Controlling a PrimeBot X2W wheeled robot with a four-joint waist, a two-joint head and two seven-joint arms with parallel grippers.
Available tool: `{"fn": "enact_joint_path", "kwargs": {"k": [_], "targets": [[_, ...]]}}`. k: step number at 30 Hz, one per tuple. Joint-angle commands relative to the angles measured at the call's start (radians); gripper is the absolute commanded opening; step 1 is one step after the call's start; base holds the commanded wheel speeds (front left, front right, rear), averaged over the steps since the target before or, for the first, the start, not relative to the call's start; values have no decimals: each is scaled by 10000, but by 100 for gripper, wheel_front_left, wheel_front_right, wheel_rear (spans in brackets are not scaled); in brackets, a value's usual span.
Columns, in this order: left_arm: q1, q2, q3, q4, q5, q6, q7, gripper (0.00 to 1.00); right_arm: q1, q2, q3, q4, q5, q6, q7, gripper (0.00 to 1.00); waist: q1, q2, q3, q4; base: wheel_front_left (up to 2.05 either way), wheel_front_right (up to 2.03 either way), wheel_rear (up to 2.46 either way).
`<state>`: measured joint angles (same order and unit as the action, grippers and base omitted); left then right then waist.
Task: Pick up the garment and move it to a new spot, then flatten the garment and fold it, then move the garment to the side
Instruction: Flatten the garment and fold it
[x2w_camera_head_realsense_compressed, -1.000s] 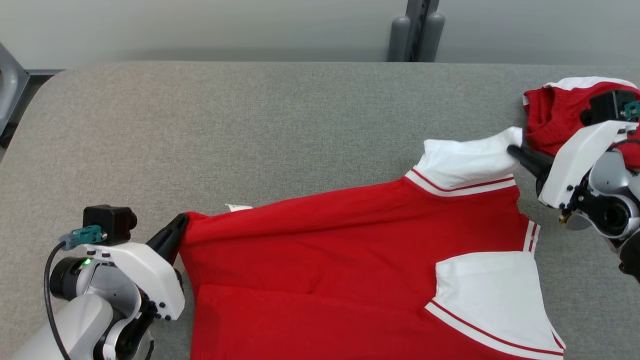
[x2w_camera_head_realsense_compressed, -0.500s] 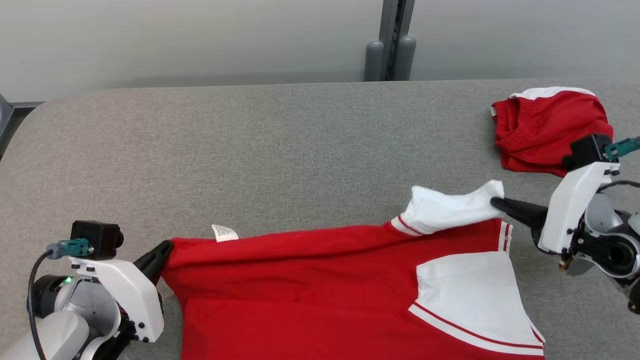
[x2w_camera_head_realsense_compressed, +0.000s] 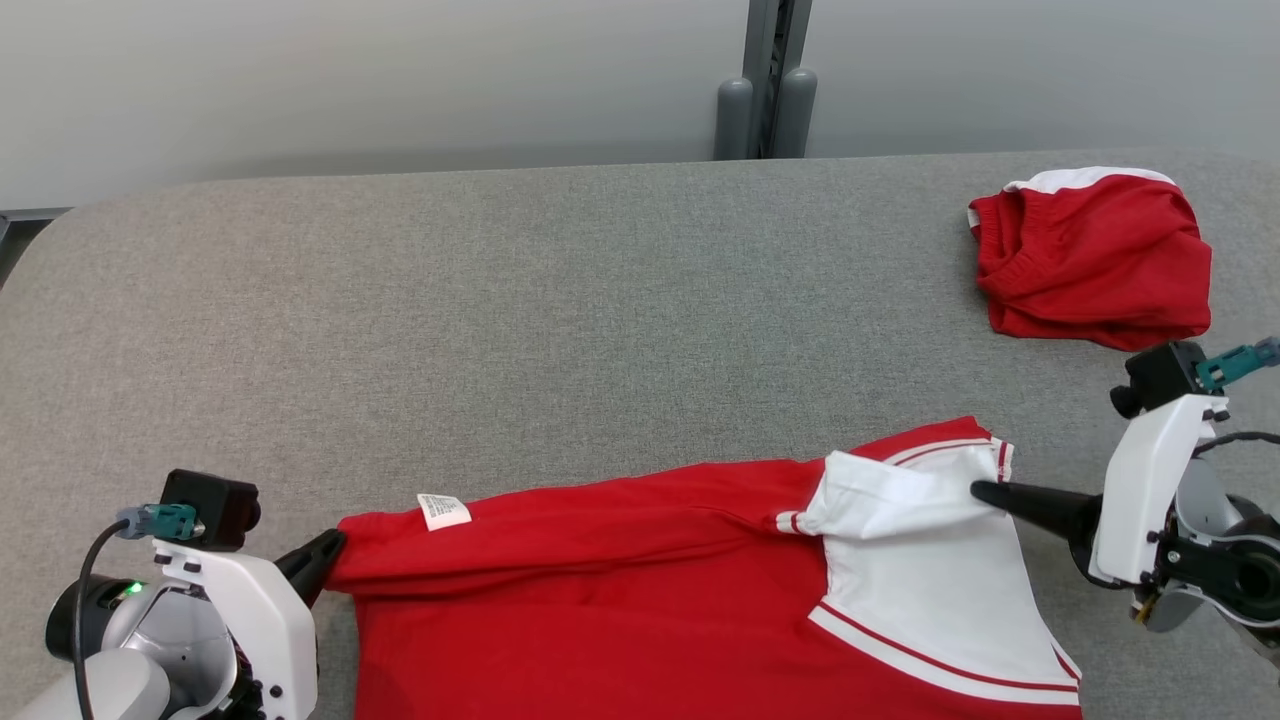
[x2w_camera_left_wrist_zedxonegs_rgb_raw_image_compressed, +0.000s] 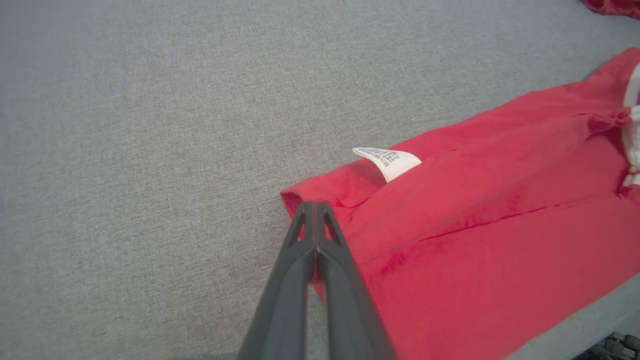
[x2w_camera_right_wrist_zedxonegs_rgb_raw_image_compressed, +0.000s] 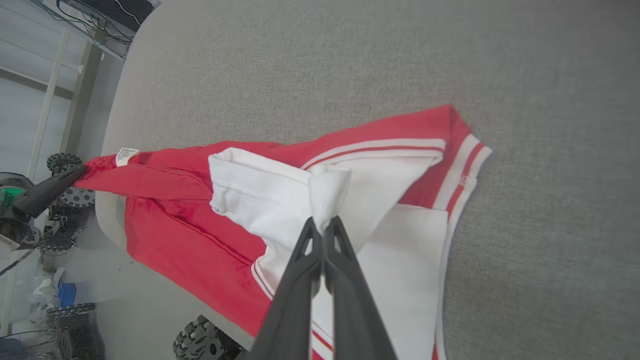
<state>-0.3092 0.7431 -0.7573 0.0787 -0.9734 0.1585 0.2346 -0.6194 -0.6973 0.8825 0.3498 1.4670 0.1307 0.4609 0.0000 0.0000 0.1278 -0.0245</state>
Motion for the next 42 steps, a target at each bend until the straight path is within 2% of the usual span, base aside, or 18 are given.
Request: {"fn": "enact_joint_path", "kwargs": {"k": [1, 7, 19, 30, 42], "targets": [[159, 102, -23, -39, 99, -52, 77, 0, 217, -115, -49, -102, 162, 3, 103, 0, 0, 0, 0, -6, 0, 0, 0], [116, 182, -279, -212, 208, -79, 420, 0, 632, -260, 20, -380, 401, 3, 453, 0, 0, 0, -23, -29, 0, 0, 0], [242, 444, -406, -706, -128, 166, 1135, 0, 1192, -544, -88, -646, 583, 3, 678, 0, 0, 0, -96, -49, 0, 0, 0], [383, 511, -232, -533, -65, 370, 815, 0, 1442, -696, -358, -763, 605, 3, 385, 0, 0, 0, -178, -68, 0, 0, 0], [427, 403, -411, -392, -202, 218, 934, 0, 1821, -695, -271, -826, 764, 3, 749, 0, 0, 0, -94, -73, 0, 0, 0]]}}
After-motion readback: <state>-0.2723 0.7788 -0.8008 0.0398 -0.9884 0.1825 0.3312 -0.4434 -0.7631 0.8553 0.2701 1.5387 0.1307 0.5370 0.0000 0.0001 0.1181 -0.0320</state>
